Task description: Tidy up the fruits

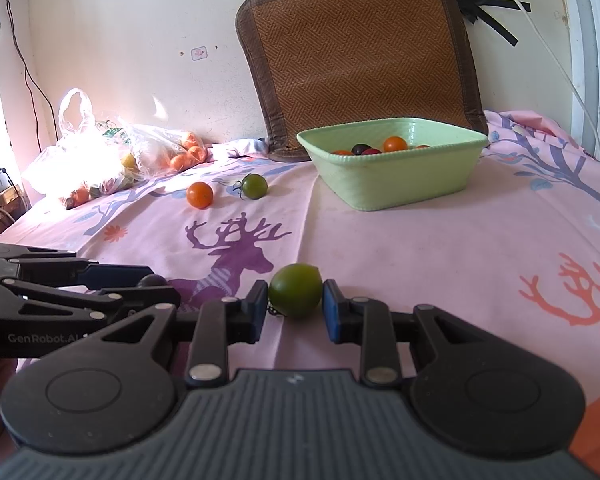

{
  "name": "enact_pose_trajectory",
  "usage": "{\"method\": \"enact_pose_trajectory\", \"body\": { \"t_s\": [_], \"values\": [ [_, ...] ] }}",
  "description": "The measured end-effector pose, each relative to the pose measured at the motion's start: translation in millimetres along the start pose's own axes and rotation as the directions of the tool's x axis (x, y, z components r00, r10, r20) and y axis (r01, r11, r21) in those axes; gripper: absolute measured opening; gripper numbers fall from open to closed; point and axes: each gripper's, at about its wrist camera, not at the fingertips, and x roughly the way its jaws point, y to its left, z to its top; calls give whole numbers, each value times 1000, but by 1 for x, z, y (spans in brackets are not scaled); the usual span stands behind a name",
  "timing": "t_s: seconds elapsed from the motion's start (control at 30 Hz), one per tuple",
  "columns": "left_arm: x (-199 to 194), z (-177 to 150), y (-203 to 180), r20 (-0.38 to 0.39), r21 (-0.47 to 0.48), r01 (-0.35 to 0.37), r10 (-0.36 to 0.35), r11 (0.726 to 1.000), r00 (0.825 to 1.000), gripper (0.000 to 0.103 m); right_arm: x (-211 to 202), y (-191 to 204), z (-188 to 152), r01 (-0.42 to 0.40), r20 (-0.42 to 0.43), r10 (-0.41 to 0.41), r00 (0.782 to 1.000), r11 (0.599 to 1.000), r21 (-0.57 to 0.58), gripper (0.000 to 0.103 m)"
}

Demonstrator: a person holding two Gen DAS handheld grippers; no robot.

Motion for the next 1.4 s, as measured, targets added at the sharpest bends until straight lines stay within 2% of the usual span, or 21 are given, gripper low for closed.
{"method": "enact_pose_trajectory", "body": {
  "t_s": [1.0, 1.4],
  "values": [
    [0, -1, -1, -1, 0, 0, 0, 1000, 1000, 43, 0, 0, 0, 0, -1, 0, 1000, 1000, -3, 33],
    [-6, -4, 2, -18, 5, -22, 22, 1000, 1000, 46, -1, -1, 0, -7, -1, 7, 1000, 1000, -1, 33]
  ]
}}
